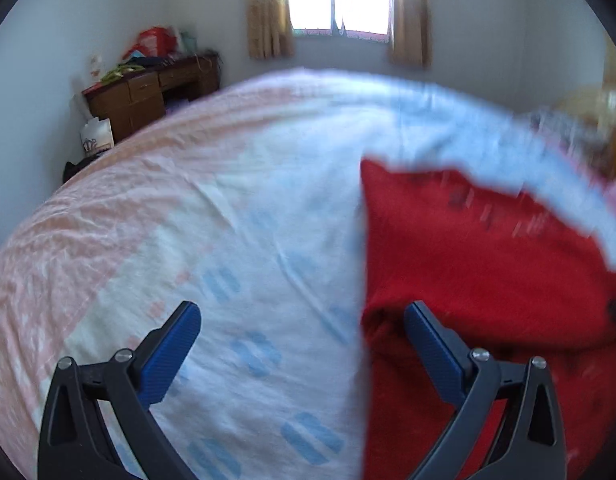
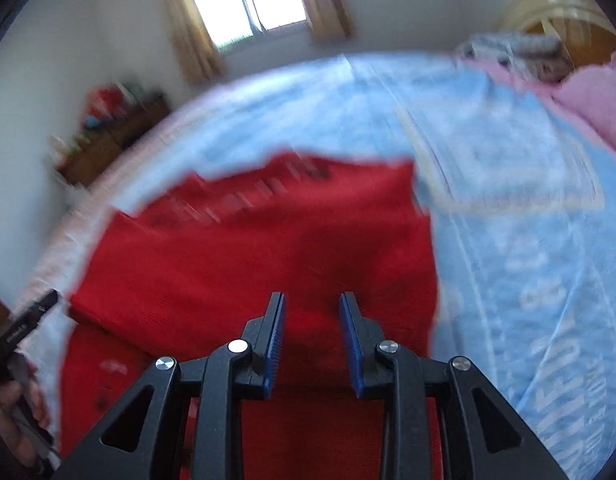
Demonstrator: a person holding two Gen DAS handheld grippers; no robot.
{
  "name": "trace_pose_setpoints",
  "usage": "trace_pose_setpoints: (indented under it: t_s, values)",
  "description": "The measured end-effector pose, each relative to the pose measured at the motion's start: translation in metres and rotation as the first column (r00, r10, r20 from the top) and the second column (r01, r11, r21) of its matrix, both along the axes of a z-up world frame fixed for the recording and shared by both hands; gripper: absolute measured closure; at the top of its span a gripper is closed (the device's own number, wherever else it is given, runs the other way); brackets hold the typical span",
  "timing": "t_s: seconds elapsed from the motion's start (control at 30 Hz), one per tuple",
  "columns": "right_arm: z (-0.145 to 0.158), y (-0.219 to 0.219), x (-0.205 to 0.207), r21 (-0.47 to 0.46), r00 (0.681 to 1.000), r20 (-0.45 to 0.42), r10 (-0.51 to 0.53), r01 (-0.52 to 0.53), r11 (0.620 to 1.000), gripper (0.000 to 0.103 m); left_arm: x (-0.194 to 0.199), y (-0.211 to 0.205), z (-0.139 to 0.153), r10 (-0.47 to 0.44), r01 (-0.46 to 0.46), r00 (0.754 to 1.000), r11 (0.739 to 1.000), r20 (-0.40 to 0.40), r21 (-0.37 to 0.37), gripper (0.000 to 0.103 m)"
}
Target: Fold small clothes
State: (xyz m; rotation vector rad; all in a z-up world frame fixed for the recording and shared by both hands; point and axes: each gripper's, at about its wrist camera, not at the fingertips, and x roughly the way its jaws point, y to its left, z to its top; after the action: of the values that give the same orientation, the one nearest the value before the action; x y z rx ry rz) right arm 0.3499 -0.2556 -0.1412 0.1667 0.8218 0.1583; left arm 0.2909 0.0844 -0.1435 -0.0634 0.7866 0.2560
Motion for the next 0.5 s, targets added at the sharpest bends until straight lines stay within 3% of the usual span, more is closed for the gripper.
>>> trace_pose_setpoints:
  t_s: [0.03, 0.13, 0.23, 0.43, 0.5]
  values:
    - [0.0, -0.003, -0.002, 0.013, 1.0, 0.021, 0.007, -0.007, 1.0, 0.075, 0.004, -0.001, -0.008, -0.011, 0.011, 0.999, 1.0, -0.043, 0.005, 0.0]
    - [0.009, -0.008, -0.011, 0.028, 1.0, 0.032, 0.002, -0.003, 1.0, 0.074, -0.005, 0.006, -0.006, -0.01, 0.01, 1.0, 0.999, -0.003, -0.035, 0.0]
    - [0.012, -0.012, -0.02, 0.039, 0.998, 0.054, 0.024, -0.026, 0.999, 0.064, -0.007, 0.006, -0.009, -0.011, 0.011, 1.0, 0.999, -0.008, -0.031, 0.0]
    - [0.002, 0.0, -0.018, -0.095, 0.998, 0.002, 0.055, -0.055, 0.994, 0.064, -0.021, -0.006, 0.003, -0.048, 0.049, 0.998, 0.999, 0.039, -0.014, 0.0]
    - [0.001, 0.003, -0.017, -0.112, 0.998, -0.008, 0.065, -0.065, 0.992, 0.056, -0.024, -0.011, 0.006, -0.063, 0.064, 0.997, 0.998, 0.051, -0.01, 0.0]
